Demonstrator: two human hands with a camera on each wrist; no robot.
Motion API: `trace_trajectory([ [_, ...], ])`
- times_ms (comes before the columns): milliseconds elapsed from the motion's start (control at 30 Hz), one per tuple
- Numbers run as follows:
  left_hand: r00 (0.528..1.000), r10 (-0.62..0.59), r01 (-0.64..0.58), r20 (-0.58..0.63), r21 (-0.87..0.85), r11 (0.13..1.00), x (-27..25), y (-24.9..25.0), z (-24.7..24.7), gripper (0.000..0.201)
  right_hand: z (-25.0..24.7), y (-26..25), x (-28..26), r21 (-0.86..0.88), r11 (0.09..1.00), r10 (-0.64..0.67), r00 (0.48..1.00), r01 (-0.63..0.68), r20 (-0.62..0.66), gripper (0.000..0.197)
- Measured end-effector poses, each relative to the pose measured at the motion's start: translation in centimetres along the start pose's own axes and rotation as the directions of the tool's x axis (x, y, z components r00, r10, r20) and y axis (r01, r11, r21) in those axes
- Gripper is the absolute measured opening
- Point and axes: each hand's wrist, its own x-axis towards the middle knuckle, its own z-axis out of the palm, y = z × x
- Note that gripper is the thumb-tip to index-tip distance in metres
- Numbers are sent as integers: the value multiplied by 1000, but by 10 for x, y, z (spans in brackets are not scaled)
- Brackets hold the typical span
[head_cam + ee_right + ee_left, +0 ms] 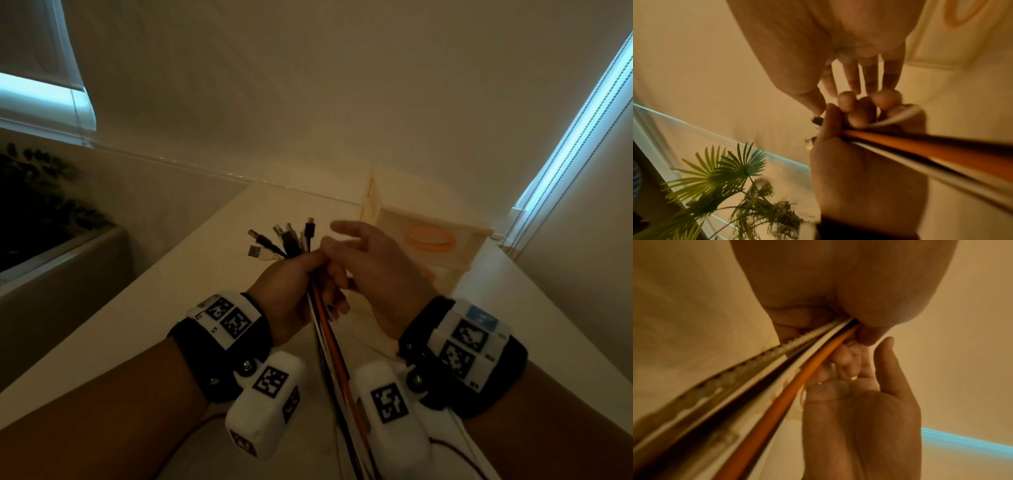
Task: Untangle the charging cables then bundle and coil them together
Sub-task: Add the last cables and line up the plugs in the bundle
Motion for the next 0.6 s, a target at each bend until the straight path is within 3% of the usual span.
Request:
trace_trajectory([
  [100, 993, 67, -69, -98, -19, 997, 3, 7, -3, 49, 12, 11, -16, 71, 965, 247, 966, -253, 78, 59],
  [167, 985, 127, -121, -118, 52, 991, 4, 13, -6, 59, 22, 11, -26, 118, 919, 342, 910, -376, 234, 53],
  [200, 980, 155, -144, -127, 90, 985, 5, 16, -7, 63, 27, 11, -30, 95, 919, 346, 898, -383, 271, 45],
  [267, 977, 168, -152, -131, 129, 980, 5, 22, -9, 67, 35, 14, -33, 8, 959, 272, 925, -285, 265, 31],
  [367, 992, 90, -86, -84, 49, 995, 3, 30, -9, 67, 41, 19, -34, -138, 984, 146, 957, -114, 250, 34],
  [500, 996, -45, 37, -75, -95, 995, -1, 37, -4, 63, 31, 12, -38, -26, 969, 242, 923, -246, 300, 30],
  [600, 986, -121, 104, -113, -149, 983, 0, 40, 0, 63, 29, 11, -47, -11, 969, 239, 923, -247, 300, 32],
])
